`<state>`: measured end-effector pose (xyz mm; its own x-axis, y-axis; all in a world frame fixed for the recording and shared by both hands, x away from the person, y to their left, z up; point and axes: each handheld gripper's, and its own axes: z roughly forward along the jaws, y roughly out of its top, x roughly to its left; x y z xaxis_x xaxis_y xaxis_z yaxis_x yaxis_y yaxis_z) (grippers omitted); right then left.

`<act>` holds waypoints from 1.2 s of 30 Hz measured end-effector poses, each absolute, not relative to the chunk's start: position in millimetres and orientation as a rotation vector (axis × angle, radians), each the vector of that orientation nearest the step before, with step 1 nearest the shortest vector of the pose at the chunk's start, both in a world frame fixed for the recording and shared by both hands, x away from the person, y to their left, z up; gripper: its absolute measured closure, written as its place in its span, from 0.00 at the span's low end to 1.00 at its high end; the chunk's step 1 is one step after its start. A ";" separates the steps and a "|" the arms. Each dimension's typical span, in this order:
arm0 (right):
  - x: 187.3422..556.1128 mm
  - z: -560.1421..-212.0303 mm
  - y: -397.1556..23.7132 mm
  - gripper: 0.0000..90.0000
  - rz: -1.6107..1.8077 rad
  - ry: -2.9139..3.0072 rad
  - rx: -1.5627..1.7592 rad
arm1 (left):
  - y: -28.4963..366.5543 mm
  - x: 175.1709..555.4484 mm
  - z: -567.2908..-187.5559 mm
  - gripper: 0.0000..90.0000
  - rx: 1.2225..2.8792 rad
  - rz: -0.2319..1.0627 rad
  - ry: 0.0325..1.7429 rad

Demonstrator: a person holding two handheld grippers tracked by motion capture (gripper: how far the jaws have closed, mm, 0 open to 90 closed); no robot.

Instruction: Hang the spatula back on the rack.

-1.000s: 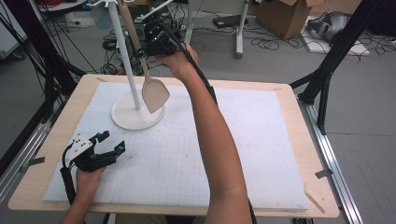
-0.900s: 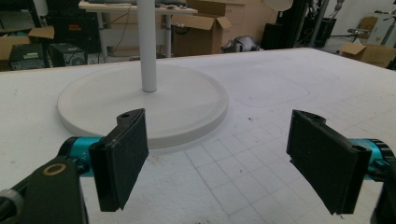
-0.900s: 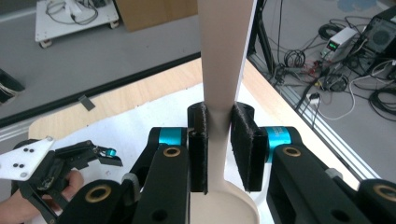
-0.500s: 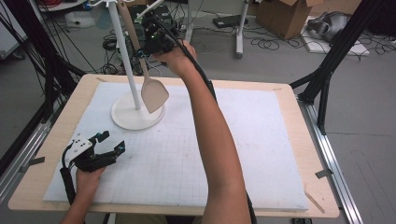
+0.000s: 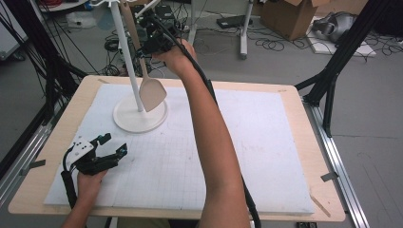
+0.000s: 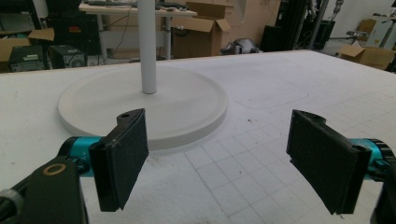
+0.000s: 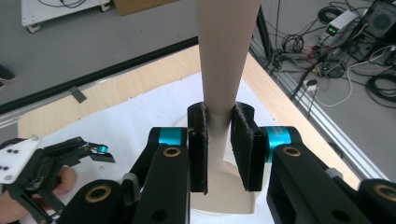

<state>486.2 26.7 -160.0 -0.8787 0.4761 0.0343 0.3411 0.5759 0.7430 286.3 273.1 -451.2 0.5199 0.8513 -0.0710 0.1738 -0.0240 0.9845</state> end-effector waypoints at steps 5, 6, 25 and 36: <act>485.9 -161.3 26.5 0.84 1.203 2.636 0.679 | 273.2 286.3 -451.2 0.23 1.526 0.684 0.919; 485.7 -161.5 26.8 0.84 1.206 2.638 0.677 | 273.1 286.4 -451.3 0.23 1.527 0.685 0.918; 457.2 -158.9 -18.5 0.47 1.469 2.392 0.580 | 273.1 285.7 -451.4 0.23 1.521 0.688 0.917; 426.3 -186.4 -84.0 0.33 1.601 2.246 0.600 | 273.0 285.6 -451.4 0.23 1.520 0.690 0.918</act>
<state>426.3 -84.0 -186.4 -0.8618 0.5071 -0.0140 0.1521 0.2847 0.9465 285.6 273.0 -451.4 0.5176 0.8526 -0.0713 0.1685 -0.0199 0.9855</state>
